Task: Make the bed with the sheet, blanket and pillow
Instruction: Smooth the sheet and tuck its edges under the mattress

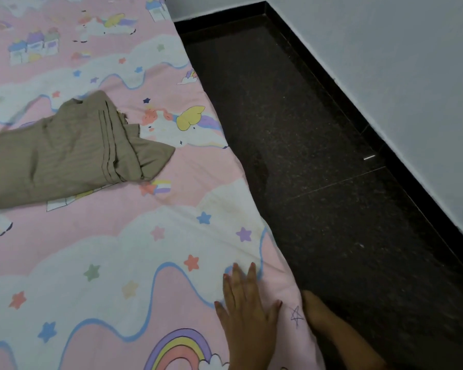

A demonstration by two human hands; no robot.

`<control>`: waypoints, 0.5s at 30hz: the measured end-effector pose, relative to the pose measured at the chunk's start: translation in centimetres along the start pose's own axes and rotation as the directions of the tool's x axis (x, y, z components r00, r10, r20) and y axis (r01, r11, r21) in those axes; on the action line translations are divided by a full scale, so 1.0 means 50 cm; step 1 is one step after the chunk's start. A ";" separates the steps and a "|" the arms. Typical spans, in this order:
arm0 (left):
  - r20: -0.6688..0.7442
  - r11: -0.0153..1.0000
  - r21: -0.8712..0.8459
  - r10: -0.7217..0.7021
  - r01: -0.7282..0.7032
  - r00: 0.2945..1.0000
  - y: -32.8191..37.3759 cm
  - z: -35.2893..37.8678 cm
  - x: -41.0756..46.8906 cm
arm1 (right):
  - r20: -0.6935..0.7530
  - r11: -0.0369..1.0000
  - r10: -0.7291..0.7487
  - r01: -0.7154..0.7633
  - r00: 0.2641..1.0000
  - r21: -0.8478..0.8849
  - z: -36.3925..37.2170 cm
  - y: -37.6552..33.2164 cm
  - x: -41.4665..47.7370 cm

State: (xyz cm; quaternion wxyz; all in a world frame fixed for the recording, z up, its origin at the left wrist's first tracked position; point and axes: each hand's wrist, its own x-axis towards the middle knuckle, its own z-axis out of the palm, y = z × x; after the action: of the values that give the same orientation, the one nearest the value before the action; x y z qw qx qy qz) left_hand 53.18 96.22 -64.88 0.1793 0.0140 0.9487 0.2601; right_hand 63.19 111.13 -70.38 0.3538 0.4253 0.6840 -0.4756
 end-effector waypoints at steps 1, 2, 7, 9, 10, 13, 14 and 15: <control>0.108 0.988 -0.139 -0.047 0.062 0.993 0.002 0.017 -0.008 | 0.004 0.999 -0.007 0.008 1.000 -0.031 -0.008 0.006 -0.003; 0.146 0.973 -0.193 -0.095 0.123 0.985 0.007 0.025 -0.016 | -0.003 1.000 -0.013 0.013 1.000 -0.023 -0.010 0.008 -0.008; 0.114 0.972 -0.110 -0.196 0.208 0.974 0.031 0.057 -0.048 | 0.119 0.878 -0.217 0.247 0.969 -0.409 -0.002 0.070 0.009; 0.153 0.984 -0.026 -0.172 0.178 0.973 0.038 0.071 -0.069 | 0.110 0.921 -0.216 0.240 0.970 -0.307 0.005 0.066 -0.013; 0.174 0.985 0.023 -0.173 0.172 0.969 0.040 0.081 -0.079 | 0.131 0.942 -0.179 0.208 0.975 -0.262 0.010 0.061 -0.003; 0.165 0.974 0.207 -0.126 0.090 0.978 0.033 0.102 -0.113 | 0.093 0.967 -0.135 0.151 0.986 -0.205 0.014 0.047 0.017; 0.139 0.967 0.247 -0.097 0.060 0.986 0.028 0.107 -0.118 | 0.078 0.969 -0.144 0.157 0.986 -0.193 0.015 0.044 0.016; 0.110 0.959 0.281 -0.069 0.035 0.992 0.024 0.110 -0.121 | 0.071 0.968 -0.140 0.152 0.988 -0.201 0.015 0.047 0.020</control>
State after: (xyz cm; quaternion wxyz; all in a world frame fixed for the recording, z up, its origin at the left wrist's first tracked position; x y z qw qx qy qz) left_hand 60.65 99.21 -66.68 0.2384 0.0295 0.9635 0.1179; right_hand 65.03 111.07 -72.31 0.3791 0.3213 0.7486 -0.4390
